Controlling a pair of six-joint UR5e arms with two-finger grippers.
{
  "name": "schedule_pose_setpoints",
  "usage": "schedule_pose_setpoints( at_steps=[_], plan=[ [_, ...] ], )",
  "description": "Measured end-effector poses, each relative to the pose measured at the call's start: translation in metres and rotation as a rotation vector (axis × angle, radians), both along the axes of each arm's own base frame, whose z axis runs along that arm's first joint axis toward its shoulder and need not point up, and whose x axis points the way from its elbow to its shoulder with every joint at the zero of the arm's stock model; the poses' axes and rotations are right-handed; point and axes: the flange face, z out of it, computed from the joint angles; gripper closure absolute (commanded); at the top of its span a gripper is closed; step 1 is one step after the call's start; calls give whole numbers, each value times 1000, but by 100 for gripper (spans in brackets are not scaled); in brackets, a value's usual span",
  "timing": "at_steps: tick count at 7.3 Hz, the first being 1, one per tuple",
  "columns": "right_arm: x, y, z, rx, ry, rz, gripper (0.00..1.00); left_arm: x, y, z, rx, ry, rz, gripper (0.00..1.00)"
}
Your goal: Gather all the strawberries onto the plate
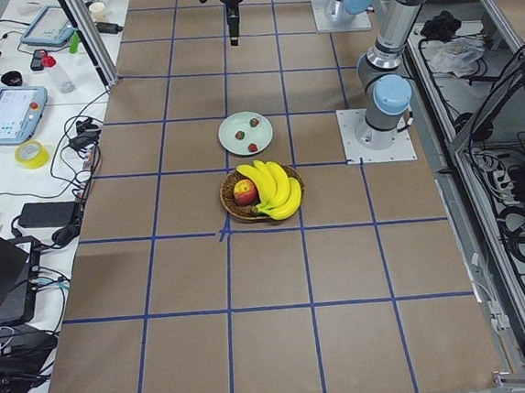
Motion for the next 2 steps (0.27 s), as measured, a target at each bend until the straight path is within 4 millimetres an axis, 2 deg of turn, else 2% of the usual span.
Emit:
schedule_pose_setpoints(
  at_steps=[2],
  plan=[
    [0, 0, 0, 1, 0, 0, 0, 1, 1, -4, 4, 3, 20, 0]
  ],
)
